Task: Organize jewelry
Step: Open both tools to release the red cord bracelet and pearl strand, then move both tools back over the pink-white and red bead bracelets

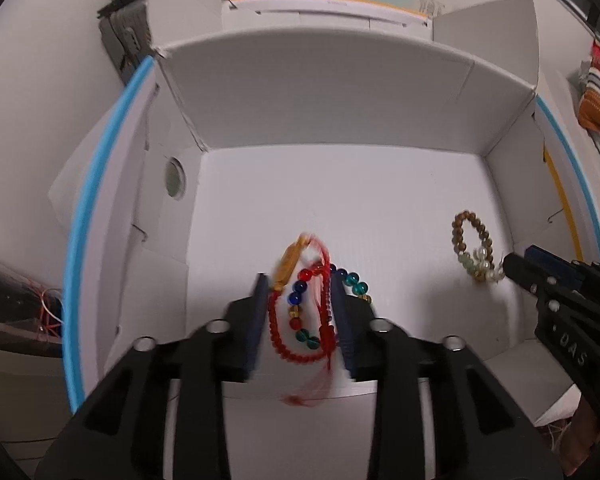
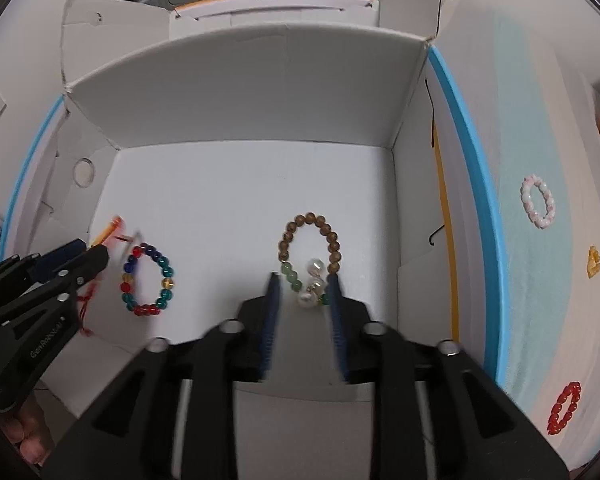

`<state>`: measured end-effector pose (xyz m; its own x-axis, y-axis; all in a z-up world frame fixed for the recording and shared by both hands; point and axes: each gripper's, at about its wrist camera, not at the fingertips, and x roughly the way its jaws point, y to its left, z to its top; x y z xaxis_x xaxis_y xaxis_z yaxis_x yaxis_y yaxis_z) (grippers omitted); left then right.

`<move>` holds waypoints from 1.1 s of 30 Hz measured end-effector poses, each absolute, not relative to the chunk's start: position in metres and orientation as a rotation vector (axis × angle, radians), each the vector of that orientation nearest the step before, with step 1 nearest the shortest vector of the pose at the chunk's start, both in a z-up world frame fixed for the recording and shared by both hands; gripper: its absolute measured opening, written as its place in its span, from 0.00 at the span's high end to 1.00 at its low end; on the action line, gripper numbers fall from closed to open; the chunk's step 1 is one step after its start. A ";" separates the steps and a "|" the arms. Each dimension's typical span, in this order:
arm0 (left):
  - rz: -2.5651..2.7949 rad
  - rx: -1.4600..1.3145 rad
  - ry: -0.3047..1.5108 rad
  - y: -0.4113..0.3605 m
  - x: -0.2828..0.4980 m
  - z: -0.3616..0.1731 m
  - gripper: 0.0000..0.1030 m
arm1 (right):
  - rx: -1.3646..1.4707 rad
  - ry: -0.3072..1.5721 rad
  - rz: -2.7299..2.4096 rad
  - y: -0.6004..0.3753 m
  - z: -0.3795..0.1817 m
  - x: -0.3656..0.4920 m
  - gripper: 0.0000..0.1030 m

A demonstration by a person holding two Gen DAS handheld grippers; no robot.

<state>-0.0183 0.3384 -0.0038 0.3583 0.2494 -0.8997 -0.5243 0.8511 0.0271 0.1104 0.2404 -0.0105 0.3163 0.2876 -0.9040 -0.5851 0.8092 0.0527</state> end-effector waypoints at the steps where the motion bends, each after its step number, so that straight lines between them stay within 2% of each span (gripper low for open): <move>1: 0.512 -0.282 1.086 0.338 -0.020 -0.001 0.56 | -0.307 1.099 0.593 0.239 -0.007 0.108 0.64; 2: 0.518 -0.278 1.069 0.338 -0.022 0.004 0.51 | -0.304 1.081 0.599 0.238 -0.002 0.105 0.61; 3: 0.526 -0.275 1.051 0.338 -0.025 0.008 0.42 | -0.300 1.064 0.607 0.237 0.004 0.102 0.56; 6: 0.542 -0.254 1.012 0.333 -0.031 0.019 0.35 | -0.283 1.024 0.626 0.231 0.017 0.094 0.44; 9: 0.548 -0.233 0.972 0.323 -0.037 0.032 0.20 | -0.267 0.976 0.632 0.223 0.034 0.087 0.34; 12: 0.544 -0.223 0.938 0.319 -0.042 0.046 0.12 | -0.252 0.938 0.626 0.212 0.047 0.084 0.25; 16: 0.527 -0.213 0.912 0.309 -0.043 0.051 0.05 | -0.228 0.890 0.601 0.194 0.060 0.081 0.15; 20: 0.523 -0.194 0.891 0.302 -0.040 0.054 0.06 | -0.197 0.847 0.583 0.174 0.068 0.080 0.08; 33: 0.425 -0.159 0.864 0.249 -0.016 0.057 0.06 | -0.149 0.805 0.482 0.098 0.079 0.085 0.07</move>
<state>-0.0165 0.2492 0.0575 0.5718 0.2976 -0.7645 -0.4241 0.9049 0.0351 0.0846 0.0980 0.0785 0.5920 0.3571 -0.7225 -0.4683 0.8820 0.0522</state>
